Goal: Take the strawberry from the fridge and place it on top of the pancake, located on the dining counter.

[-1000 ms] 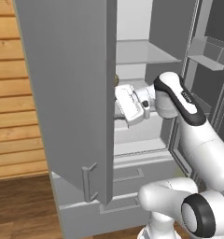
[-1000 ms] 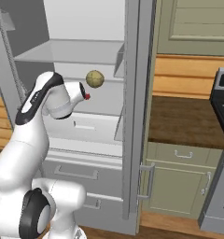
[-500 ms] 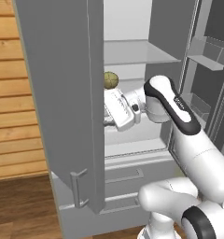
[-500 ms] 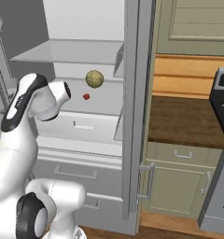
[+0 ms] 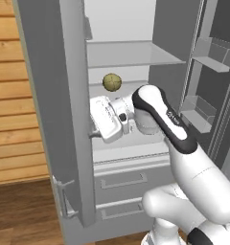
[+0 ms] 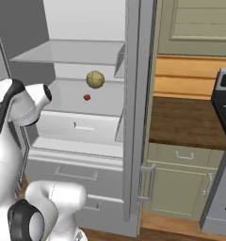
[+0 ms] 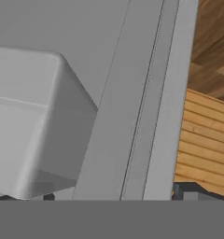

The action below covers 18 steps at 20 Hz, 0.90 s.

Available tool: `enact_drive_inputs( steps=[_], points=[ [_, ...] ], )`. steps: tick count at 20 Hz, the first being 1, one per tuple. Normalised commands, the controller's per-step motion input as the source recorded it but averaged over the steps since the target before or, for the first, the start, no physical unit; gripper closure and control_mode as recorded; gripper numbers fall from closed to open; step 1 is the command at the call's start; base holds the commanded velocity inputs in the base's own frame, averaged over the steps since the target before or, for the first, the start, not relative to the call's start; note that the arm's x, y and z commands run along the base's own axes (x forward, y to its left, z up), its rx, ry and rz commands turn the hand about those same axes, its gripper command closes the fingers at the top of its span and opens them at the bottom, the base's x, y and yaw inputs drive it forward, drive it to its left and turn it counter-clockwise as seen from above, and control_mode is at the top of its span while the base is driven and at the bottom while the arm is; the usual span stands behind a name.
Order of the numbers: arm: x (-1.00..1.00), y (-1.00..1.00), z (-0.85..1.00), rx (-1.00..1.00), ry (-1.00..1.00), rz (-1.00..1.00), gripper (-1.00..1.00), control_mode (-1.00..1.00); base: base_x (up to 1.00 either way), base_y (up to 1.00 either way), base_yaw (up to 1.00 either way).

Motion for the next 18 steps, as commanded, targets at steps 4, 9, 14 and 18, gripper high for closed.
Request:
enact_drive_inputs(
  steps=[4, 9, 14, 18],
  points=[
    [0.0, 0.58, 0.0, 0.0, 0.0, 0.0, -1.0, -1.0, 0.0, 0.0, 0.0],
    [0.0, 0.55, -0.01, 0.0, 0.0, -0.01, -1.0, -1.0, 0.0, 0.0, 0.0],
    [0.0, 0.5, 0.0, 0.0, 0.0, -0.05, -1.0, -1.0, 0.0, 0.0, 0.0],
    [0.0, 0.1, 0.0, 0.0, 0.04, -0.05, -1.0, -1.0, 0.0, 0.0, 0.0]
  ],
)
